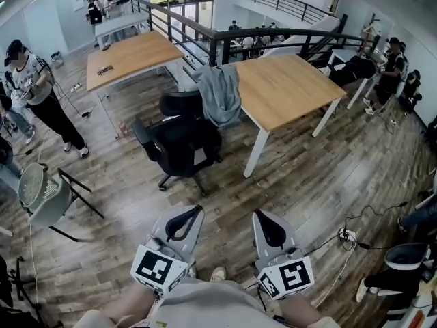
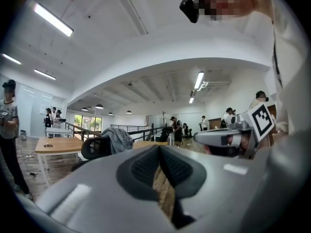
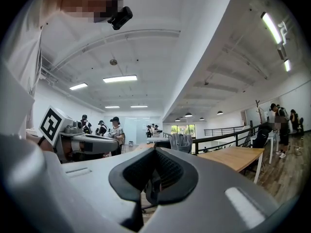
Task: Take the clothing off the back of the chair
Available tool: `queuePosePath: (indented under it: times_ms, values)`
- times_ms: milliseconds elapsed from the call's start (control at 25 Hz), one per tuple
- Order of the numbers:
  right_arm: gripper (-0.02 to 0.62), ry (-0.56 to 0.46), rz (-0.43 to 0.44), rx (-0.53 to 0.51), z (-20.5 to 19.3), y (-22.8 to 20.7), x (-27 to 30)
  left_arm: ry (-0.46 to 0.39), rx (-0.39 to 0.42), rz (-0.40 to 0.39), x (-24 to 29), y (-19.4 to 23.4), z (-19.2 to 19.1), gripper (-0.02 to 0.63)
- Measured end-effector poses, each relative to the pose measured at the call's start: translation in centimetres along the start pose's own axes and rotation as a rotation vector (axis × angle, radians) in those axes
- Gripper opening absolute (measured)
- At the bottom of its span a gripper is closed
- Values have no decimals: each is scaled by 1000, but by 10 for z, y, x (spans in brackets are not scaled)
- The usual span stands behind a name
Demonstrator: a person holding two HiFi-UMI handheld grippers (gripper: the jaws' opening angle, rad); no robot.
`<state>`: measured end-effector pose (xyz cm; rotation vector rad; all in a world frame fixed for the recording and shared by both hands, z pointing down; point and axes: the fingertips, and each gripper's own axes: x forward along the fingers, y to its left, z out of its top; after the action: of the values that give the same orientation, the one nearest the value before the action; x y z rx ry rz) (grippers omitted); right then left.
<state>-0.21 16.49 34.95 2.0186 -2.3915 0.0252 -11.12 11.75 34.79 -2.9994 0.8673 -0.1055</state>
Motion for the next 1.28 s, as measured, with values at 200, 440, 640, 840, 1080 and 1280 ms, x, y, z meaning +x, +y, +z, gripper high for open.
queuePosePath:
  times_ms: [200, 440, 640, 840, 1080, 1280]
  values:
    - [-2, -6, 15, 5, -4, -19, -7, -2, -7, 27, 12, -12, -2, 2]
    - [-2, -10, 22, 21, -4, -32, -9, -9, -3, 36, 22, -24, 3, 2]
    - [-2, -7, 27, 29, -6, -40, -10, 6, 9, 43, 25, -26, 0, 2]
    - [-2, -6, 36, 26, -8, -43, -2, 15, -1, 63, 26, -18, -7, 2]
    - [-2, 7, 50, 10, -10, -41, 14, 8, -11, 71, 32, -4, -9, 2]
    - [-2, 17, 53, 9, -11, -44, 35, 1, -14, 75, 42, 14, -9, 2]
